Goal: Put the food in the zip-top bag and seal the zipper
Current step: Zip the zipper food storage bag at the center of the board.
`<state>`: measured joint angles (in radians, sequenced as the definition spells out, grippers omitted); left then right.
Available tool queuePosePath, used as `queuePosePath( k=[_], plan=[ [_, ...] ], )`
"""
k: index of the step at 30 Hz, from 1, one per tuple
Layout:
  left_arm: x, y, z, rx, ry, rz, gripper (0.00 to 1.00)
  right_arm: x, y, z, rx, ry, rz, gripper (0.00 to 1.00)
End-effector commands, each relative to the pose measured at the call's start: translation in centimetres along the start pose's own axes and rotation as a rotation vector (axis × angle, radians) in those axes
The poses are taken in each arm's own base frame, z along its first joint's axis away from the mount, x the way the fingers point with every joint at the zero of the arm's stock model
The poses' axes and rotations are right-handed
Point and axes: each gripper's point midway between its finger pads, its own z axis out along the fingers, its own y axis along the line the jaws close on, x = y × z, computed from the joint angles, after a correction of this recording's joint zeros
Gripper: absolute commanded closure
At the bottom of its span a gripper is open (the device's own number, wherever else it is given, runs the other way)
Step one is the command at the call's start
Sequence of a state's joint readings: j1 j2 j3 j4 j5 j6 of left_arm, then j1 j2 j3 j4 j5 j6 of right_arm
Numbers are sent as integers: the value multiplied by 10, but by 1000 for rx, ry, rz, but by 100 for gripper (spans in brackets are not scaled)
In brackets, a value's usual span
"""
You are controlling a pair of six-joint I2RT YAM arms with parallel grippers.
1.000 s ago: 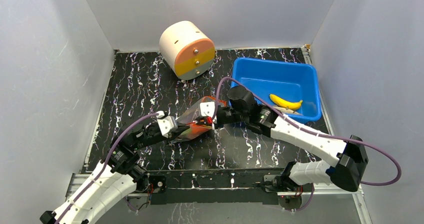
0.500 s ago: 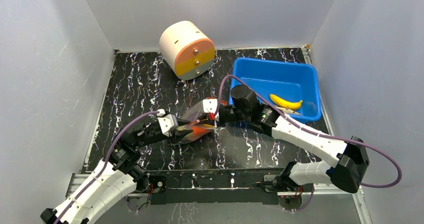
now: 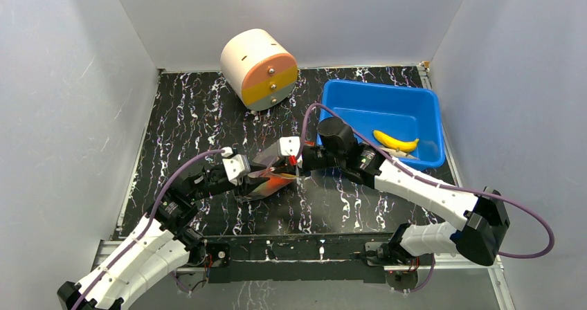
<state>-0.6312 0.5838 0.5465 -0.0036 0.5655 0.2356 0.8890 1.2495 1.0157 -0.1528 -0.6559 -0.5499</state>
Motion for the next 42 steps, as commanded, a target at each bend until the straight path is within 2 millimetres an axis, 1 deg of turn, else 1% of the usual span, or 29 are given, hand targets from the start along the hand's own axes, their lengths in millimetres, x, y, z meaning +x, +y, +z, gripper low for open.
queuePosePath(
  k=[1, 3, 5, 6, 8, 11, 13, 15, 20, 25, 33, 42],
  plan=[
    [-31, 7, -2, -24, -77, 59, 67, -15, -8, 1, 18, -53, -38, 100],
    [-32, 8, -2, -27, -79, 63, 68, -15, -8, 1, 18, -54, -39, 100],
    [-31, 8, -2, -28, -76, 67, 73, -16, -8, 1, 19, -54, -40, 100],
    [-31, 9, -2, -28, -75, 66, 77, -16, -9, 1, 19, -54, -40, 100],
    [-31, 9, -2, -29, -76, 66, 81, -15, -9, 1, 18, -51, -38, 100],
    [-33, 9, -3, -30, -81, 67, 83, -13, -7, 2, 14, -49, -33, 100],
    [-34, 8, -3, -29, -82, 67, 90, -12, -7, 2, 13, -47, -32, 100],
    [-37, 9, -6, -39, -87, 70, 100, -10, -7, 2, 19, -39, -26, 100],
    [-44, 16, -14, -99, -103, 84, 100, 0, -12, -3, 63, 5, -20, 100],
    [-47, 17, -22, -128, -98, 92, 100, 4, -16, -7, 84, 32, -13, 100],
    [-51, 21, -34, -178, -92, 107, 100, 22, -18, -14, 107, 90, 25, 100],
    [-51, 25, -38, -206, -78, 115, 100, 30, -19, -28, 149, 123, 39, 100]
  ],
)
